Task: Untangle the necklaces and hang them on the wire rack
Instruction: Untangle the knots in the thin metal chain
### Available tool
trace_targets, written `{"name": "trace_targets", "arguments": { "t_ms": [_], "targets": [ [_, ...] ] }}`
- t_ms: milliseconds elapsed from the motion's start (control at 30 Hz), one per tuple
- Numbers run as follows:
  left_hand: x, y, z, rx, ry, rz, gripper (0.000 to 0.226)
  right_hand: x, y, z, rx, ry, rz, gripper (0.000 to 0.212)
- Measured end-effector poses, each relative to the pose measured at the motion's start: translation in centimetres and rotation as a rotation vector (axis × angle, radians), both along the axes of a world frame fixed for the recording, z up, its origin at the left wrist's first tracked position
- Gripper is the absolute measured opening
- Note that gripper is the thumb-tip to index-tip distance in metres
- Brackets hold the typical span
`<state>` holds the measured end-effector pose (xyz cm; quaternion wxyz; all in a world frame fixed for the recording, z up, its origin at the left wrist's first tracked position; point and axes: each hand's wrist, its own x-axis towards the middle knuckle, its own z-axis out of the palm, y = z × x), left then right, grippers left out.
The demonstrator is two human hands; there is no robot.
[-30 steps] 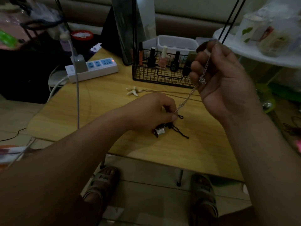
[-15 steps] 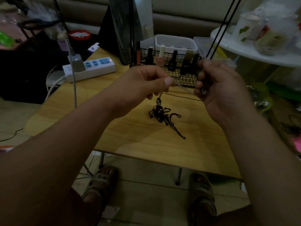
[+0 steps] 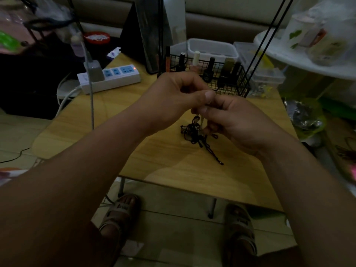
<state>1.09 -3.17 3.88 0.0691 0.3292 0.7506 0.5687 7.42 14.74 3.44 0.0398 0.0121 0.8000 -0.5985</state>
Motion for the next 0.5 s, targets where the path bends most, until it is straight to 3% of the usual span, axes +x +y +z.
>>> {"name": "trace_targets", "arguments": {
  "t_ms": [133,200,333,500],
  "targets": [
    [-0.7,0.5,-0.7,-0.128,-0.201,0.013,0.028,-0.2,0.3,0.1,-0.257,-0.014,-0.076,0.016],
    [-1.1,0.9,-1.3,-0.263,-0.328,-0.035,0.024,-0.3,0.6,0.2,-0.355,-0.021,-0.111,0.015],
    [-0.4,0.3,-1.8,-0.369,-0.161,-0.099,0.012,-0.3,1.0,0.4,-0.509,-0.028,-0.149,0.015],
    [0.1,-0.2,-1.4,-0.345,-0.177,-0.088,0.009,-0.3,1.5,0.3,-0.469,0.005,-0.286,0.013]
  ]
}}
